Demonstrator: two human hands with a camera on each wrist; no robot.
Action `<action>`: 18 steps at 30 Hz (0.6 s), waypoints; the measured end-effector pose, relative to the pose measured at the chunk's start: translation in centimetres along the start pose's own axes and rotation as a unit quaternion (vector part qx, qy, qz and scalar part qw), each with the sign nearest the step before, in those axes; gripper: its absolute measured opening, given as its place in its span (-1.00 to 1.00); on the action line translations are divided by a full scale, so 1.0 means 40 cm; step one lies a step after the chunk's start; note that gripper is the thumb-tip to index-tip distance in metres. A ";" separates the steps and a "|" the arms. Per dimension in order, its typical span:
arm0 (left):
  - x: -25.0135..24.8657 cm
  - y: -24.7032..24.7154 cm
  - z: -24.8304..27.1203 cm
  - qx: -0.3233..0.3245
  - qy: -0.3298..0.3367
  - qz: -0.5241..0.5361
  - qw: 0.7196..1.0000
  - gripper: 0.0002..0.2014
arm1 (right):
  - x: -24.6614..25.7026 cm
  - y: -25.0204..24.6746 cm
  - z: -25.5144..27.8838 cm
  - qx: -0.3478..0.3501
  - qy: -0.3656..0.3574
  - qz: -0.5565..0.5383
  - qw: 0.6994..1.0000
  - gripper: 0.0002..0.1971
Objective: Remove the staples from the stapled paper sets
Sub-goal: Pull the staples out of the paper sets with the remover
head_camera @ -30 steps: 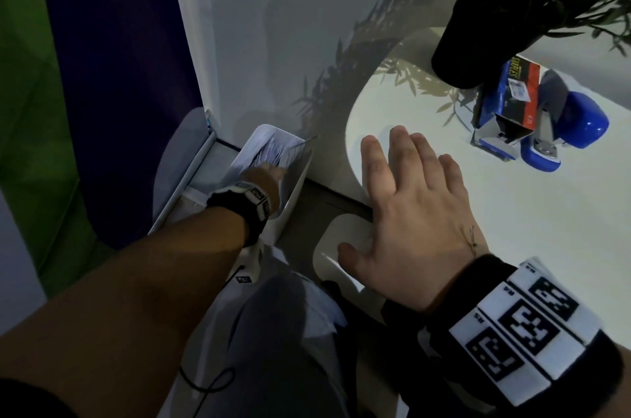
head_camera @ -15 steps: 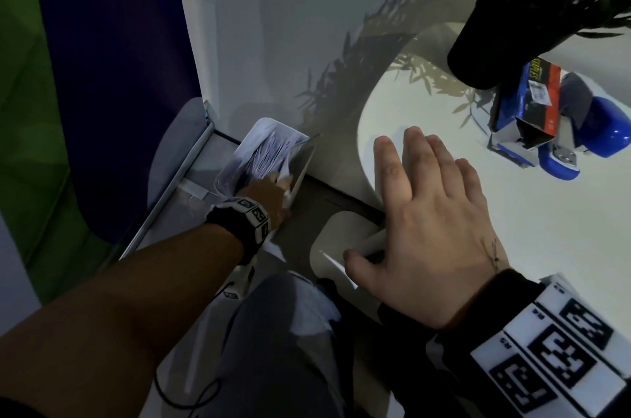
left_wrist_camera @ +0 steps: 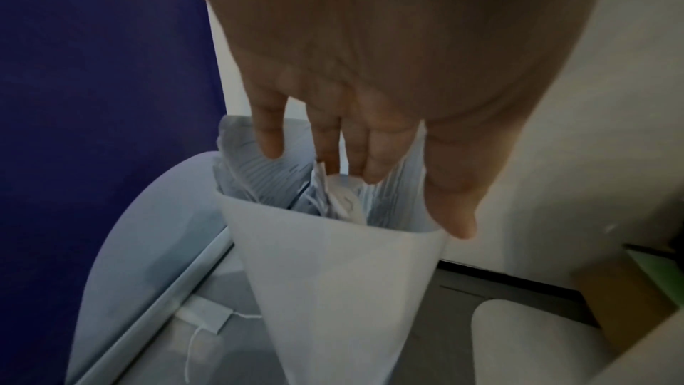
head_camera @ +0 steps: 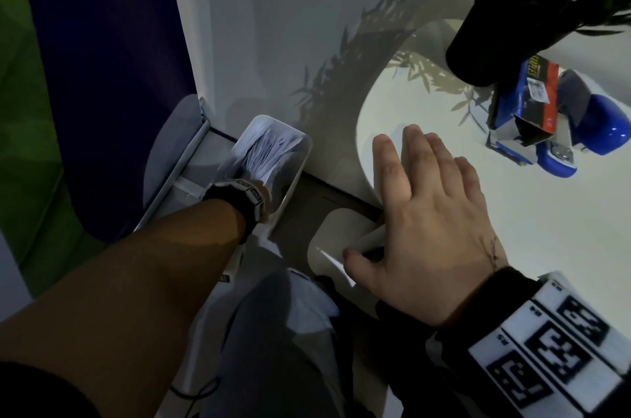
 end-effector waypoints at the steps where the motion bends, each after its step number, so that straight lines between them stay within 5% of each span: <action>1: -0.007 -0.023 0.036 -0.022 0.005 0.012 1.000 -0.35 | -0.001 0.001 -0.001 0.005 0.000 -0.002 1.000 0.11; 4: -0.010 -0.081 0.107 -0.108 0.026 0.064 0.992 -0.46 | -0.004 0.012 -0.003 0.036 0.005 -0.005 0.999 0.12; 10: 0.035 -0.129 0.290 -0.148 0.040 0.185 0.971 -0.41 | 0.006 0.013 -0.002 0.111 -0.011 -0.021 0.994 0.14; 18: -0.124 -0.446 0.722 -0.408 0.180 0.293 0.846 -0.52 | 0.013 -0.019 0.005 0.072 -0.024 -0.084 0.994 0.01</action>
Point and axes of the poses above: each hand's wrist, its own z-axis away from the middle knuckle, its own y-axis out of the palm, x = y × z, the point moved 10 cm from there along -z, towards the middle knuckle, and after that the axes turned 5 degrees about x, right-handed, at the moved point
